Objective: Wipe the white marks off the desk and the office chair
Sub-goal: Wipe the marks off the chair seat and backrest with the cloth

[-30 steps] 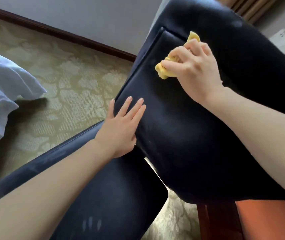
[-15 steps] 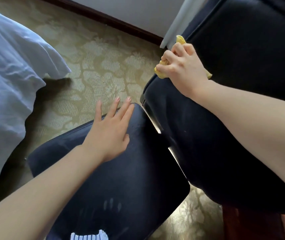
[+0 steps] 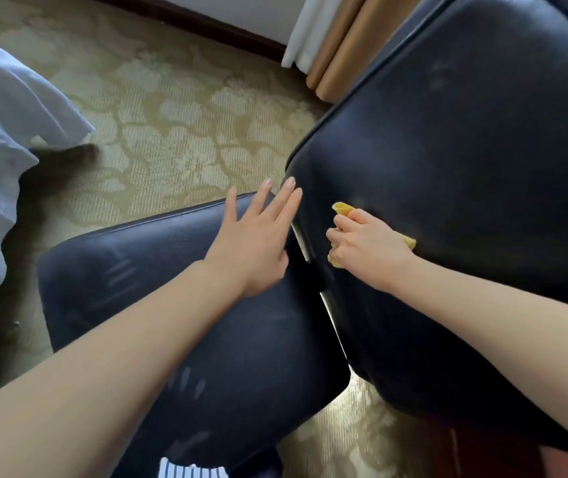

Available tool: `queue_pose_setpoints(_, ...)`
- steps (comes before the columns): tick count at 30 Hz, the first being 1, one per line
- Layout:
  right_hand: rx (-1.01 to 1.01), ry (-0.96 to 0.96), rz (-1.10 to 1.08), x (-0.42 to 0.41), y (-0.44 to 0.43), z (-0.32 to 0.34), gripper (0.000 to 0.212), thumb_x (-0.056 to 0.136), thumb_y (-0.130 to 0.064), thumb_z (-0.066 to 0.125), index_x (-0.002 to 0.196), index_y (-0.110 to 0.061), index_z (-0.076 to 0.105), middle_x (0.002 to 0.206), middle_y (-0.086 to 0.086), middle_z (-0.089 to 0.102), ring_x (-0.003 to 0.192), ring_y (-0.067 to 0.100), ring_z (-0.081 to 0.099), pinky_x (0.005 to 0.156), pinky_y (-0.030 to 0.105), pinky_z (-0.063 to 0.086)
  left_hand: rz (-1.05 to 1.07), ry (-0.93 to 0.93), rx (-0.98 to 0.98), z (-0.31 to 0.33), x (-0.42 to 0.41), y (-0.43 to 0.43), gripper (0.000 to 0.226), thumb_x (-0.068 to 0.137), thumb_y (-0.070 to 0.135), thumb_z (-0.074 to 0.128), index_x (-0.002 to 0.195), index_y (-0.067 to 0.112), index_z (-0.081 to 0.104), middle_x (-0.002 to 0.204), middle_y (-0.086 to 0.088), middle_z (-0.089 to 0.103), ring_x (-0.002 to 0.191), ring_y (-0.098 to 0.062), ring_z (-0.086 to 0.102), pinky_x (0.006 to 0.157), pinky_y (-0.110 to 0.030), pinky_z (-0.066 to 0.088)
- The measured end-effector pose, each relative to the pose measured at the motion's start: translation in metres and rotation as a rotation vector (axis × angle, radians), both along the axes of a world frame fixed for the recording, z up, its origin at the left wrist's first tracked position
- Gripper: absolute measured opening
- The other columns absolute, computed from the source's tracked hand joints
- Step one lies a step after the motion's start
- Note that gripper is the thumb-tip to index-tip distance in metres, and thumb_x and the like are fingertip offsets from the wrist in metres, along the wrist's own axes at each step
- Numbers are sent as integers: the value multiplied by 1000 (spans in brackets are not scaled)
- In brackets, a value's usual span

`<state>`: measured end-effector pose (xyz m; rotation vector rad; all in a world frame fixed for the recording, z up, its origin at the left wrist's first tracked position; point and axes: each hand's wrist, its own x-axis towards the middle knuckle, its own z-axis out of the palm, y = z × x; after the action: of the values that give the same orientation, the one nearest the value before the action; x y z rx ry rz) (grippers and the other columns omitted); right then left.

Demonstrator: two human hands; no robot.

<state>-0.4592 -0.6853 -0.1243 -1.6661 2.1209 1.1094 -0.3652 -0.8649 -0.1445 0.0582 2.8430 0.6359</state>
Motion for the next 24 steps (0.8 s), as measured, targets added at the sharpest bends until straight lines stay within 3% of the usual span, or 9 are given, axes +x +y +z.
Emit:
queue_pose_setpoints(5, 72, -139, -89, 46, 41, 39, 19, 90, -15, 52, 98, -21, 69, 103, -3, 58, 106, 23, 45, 98, 35, 33, -112, 42, 146, 23, -24, 48, 80, 92, 17, 42, 150, 21, -14, 157, 8, -20, 145, -18, -15, 114, -52, -5)
queue_pose_setpoints(8, 8, -139, -96, 57, 67, 80, 12, 78, -17, 66, 75, -28, 69, 83, -9, 59, 86, 18, 54, 84, 30, 46, -143, 4, 270, 35, -36, 71, 84, 90, 11, 42, 150, 23, -14, 157, 11, -21, 145, -16, -15, 116, -50, -5)
queue_pose_setpoints(10, -72, -112, -101, 60, 84, 102, 13, 71, -14, 72, 70, -27, 68, 76, -8, 58, 77, 18, 54, 76, 31, 49, -120, -55, 370, 39, -41, 82, 85, 89, 10, 42, 150, 24, -15, 156, 11, -22, 146, -16, -14, 116, -50, -5)
queue_pose_setpoints(14, -216, 16, -40, 47, 102, 137, 22, 73, -5, 58, 83, -22, 69, 84, -3, 62, 76, 23, 56, 76, 35, 44, -96, -110, 439, 39, -43, 91, 90, 86, 6, 43, 149, 26, -18, 156, 12, -24, 146, -17, -11, 116, -51, -3)
queue_pose_setpoints(19, -472, 186, 45, 5, 83, 147, 46, 98, -3, 28, 91, -17, 72, 86, 3, 66, 72, 27, 58, 75, 37, 46, -151, -56, 382, 31, -49, 77, 92, 84, 7, 43, 148, 29, -18, 156, 14, -22, 146, -19, -9, 116, -52, -3)
queue_pose_setpoints(24, -572, 260, 114, -49, 36, 133, 26, 83, 5, 58, 94, -14, 72, 90, 10, 66, 78, 33, 61, 75, 42, 48, -139, -5, 405, 30, -47, 78, 91, 87, 14, 48, 149, 28, -17, 156, 13, -23, 146, -21, -12, 116, -52, -4)
